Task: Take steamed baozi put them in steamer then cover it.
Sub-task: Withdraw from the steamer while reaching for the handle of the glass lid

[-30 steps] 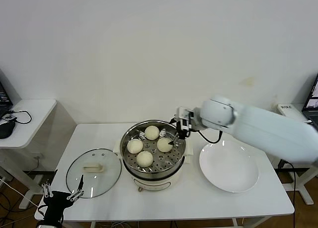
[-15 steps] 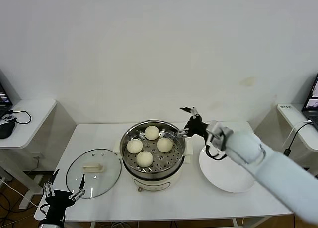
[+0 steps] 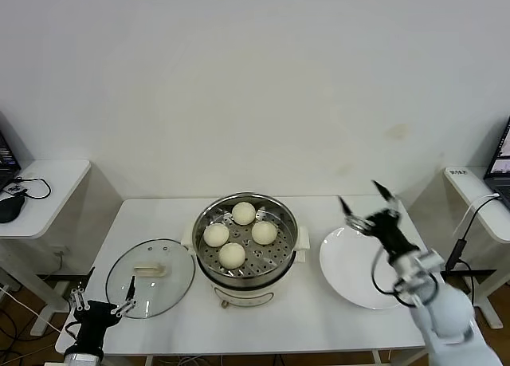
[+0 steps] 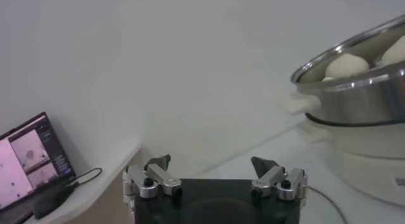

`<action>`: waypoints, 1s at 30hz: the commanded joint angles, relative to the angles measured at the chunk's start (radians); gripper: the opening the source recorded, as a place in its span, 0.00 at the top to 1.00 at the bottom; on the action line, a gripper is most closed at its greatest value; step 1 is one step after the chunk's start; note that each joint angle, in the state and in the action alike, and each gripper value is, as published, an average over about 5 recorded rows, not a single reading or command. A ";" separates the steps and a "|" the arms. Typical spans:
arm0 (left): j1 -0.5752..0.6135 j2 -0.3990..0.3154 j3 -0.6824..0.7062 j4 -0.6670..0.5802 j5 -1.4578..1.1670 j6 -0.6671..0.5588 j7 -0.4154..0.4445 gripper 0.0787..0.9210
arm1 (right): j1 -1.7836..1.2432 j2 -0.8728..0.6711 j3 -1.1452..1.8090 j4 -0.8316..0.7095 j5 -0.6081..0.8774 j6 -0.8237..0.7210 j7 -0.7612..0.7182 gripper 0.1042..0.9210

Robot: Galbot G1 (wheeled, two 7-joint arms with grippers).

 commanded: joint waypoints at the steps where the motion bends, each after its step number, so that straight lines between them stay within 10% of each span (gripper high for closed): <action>1: -0.049 0.050 -0.038 0.099 0.475 -0.076 -0.025 0.12 | -0.256 0.212 0.283 0.052 -0.027 0.077 0.005 0.12; 13: -0.137 0.133 0.025 0.244 1.062 -0.131 -0.058 0.12 | -0.293 0.256 0.310 0.057 -0.026 0.062 0.022 0.12; 30: -0.353 0.159 0.161 0.443 1.097 -0.075 0.010 0.12 | -0.315 0.286 0.343 0.064 -0.036 0.059 0.026 0.12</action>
